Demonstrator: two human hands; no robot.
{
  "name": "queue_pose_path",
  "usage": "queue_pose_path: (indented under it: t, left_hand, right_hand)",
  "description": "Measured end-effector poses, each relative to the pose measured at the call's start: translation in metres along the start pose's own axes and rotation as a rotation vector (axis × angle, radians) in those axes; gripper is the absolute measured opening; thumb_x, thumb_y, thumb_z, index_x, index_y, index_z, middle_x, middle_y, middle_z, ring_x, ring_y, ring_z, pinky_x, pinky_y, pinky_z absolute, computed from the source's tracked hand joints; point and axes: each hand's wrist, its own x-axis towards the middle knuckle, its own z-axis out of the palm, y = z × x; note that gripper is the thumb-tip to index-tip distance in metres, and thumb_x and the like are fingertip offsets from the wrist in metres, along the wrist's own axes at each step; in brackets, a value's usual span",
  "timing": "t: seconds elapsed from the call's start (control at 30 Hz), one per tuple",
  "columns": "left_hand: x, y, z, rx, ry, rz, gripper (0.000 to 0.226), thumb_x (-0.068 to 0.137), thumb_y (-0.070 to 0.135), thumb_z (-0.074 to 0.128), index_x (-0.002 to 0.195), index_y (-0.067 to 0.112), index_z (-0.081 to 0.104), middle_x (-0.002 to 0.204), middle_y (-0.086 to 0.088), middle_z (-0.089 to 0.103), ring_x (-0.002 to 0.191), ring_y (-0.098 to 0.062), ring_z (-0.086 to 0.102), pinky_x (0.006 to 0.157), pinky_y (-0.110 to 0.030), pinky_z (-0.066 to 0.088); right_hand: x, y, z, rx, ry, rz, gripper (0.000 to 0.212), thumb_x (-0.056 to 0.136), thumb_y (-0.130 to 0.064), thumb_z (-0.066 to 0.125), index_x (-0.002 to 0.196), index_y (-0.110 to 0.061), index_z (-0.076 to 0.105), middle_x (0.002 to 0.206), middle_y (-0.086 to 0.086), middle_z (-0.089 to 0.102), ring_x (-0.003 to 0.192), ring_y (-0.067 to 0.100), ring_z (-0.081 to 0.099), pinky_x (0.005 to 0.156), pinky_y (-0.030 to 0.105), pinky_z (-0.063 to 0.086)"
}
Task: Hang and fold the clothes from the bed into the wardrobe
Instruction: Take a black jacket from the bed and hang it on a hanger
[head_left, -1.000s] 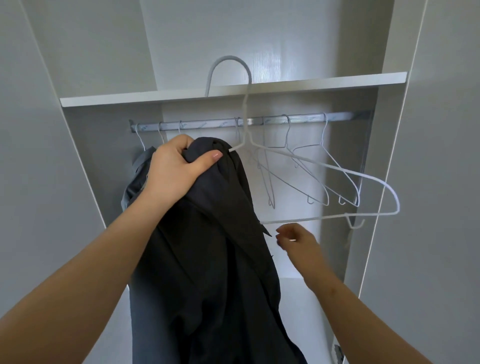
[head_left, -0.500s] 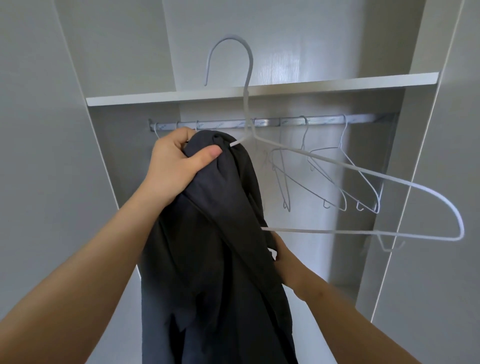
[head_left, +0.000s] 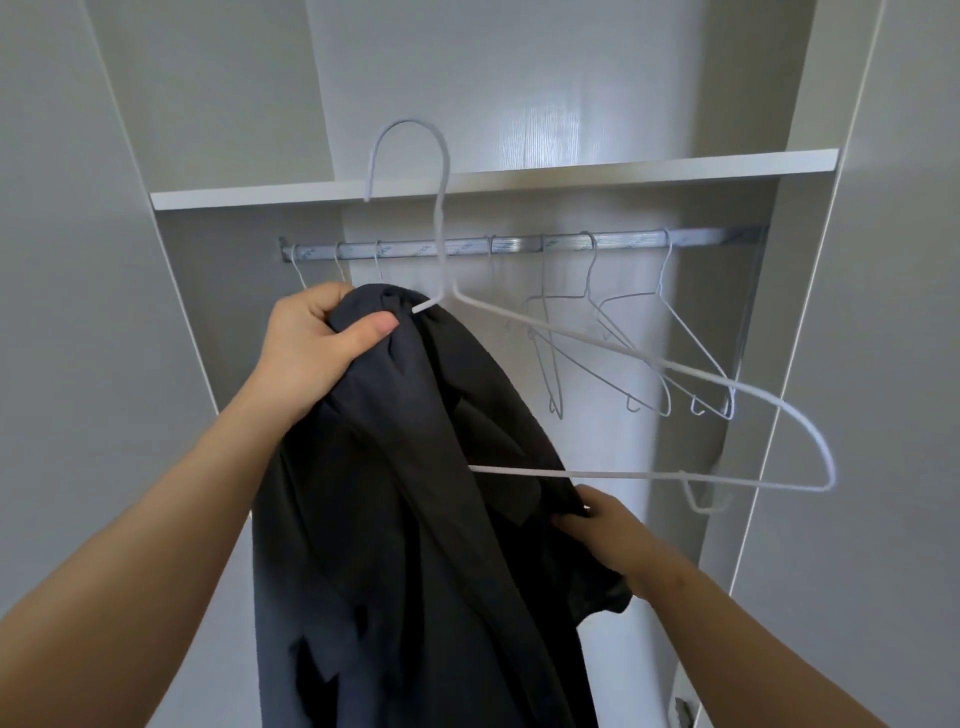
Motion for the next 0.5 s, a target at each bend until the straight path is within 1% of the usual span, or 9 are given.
queue_pose_path:
  t: [0.07,0.1,0.17,0.23,0.3,0.4,0.43,0.47,0.5]
  left_hand:
    - [-0.004,-0.007,-0.01,0.033,-0.019,-0.006,0.03,0.081,0.002,0.066,0.065,0.026,0.059,0.06,0.011,0.058,0.052,0.01,0.05,0.051,-0.006,0.04]
    - [-0.005,-0.009,-0.016,0.047,-0.034,-0.011,0.033,0.081,0.002,0.067,0.066,0.031,0.062,0.064,0.008,0.06,0.054,0.011,0.051,0.054,-0.006,0.041]
    - [-0.007,-0.013,-0.028,0.045,-0.079,-0.033,0.041,0.079,0.002,0.067,0.062,0.039,0.069,0.061,0.016,0.064,0.056,0.013,0.054,0.056,-0.004,0.043]
    - [-0.009,-0.016,-0.037,0.058,-0.13,-0.059,0.048,0.079,0.001,0.067,0.063,0.046,0.069,0.06,0.026,0.065,0.057,0.013,0.055,0.057,-0.005,0.046]
    - [-0.01,-0.018,-0.043,0.105,-0.198,-0.07,0.04,0.077,0.0,0.069,0.062,0.037,0.07,0.06,0.026,0.065,0.056,0.013,0.056,0.058,-0.005,0.046]
    - [-0.013,-0.019,-0.046,0.198,-0.293,-0.041,0.032,0.075,-0.002,0.071,0.068,0.029,0.064,0.058,0.027,0.064,0.056,0.016,0.053,0.057,-0.001,0.04]
    - [-0.015,-0.02,-0.047,0.217,-0.311,-0.036,0.032,0.074,0.0,0.072,0.067,0.03,0.064,0.057,0.028,0.063,0.056,0.017,0.053,0.056,-0.001,0.039]
    - [-0.016,-0.021,-0.048,0.238,-0.332,-0.03,0.032,0.072,0.005,0.074,0.065,0.034,0.064,0.057,0.028,0.062,0.056,0.017,0.052,0.056,0.0,0.039]
    - [-0.018,-0.02,-0.048,0.266,-0.357,-0.032,0.029,0.069,0.015,0.076,0.06,0.04,0.064,0.056,0.029,0.061,0.055,0.018,0.052,0.056,0.0,0.038]
  right_hand:
    - [0.0,0.001,-0.008,0.061,0.06,-0.02,0.006,0.091,-0.017,0.057,0.089,-0.021,0.061,0.084,-0.005,0.066,0.073,0.001,0.062,0.059,0.008,0.045]
    - [0.0,0.001,-0.012,0.048,0.076,-0.048,0.007,0.091,-0.019,0.058,0.085,-0.015,0.059,0.077,-0.002,0.062,0.065,0.001,0.058,0.056,0.008,0.043]
    - [0.003,-0.002,-0.018,-0.019,0.099,-0.106,0.019,0.091,-0.02,0.058,0.08,-0.006,0.052,0.066,-0.002,0.053,0.052,-0.002,0.049,0.05,0.007,0.037]
    - [0.004,-0.007,-0.023,-0.075,0.123,-0.142,0.019,0.092,-0.019,0.056,0.075,-0.012,0.051,0.055,-0.013,0.053,0.045,-0.006,0.047,0.045,0.005,0.033]
    - [0.007,-0.012,-0.024,-0.094,0.155,-0.197,0.018,0.094,-0.019,0.053,0.076,-0.019,0.053,0.055,-0.014,0.055,0.048,-0.007,0.049,0.046,0.005,0.035]
    - [0.008,-0.02,-0.024,-0.144,0.182,-0.228,0.019,0.095,-0.028,0.049,0.077,-0.023,0.052,0.063,-0.01,0.054,0.053,-0.004,0.052,0.045,0.006,0.037]
    - [0.007,-0.023,-0.024,-0.17,0.178,-0.224,0.02,0.096,-0.03,0.047,0.078,-0.024,0.052,0.064,-0.01,0.054,0.056,-0.001,0.052,0.045,0.005,0.037]
    - [0.007,-0.025,-0.024,-0.203,0.174,-0.223,0.02,0.097,-0.03,0.045,0.079,-0.024,0.052,0.066,-0.009,0.054,0.06,0.002,0.052,0.046,0.005,0.036]
    - [0.007,-0.028,-0.024,-0.241,0.175,-0.233,0.02,0.098,-0.03,0.043,0.08,-0.023,0.051,0.068,-0.009,0.055,0.063,0.004,0.052,0.049,0.004,0.036]
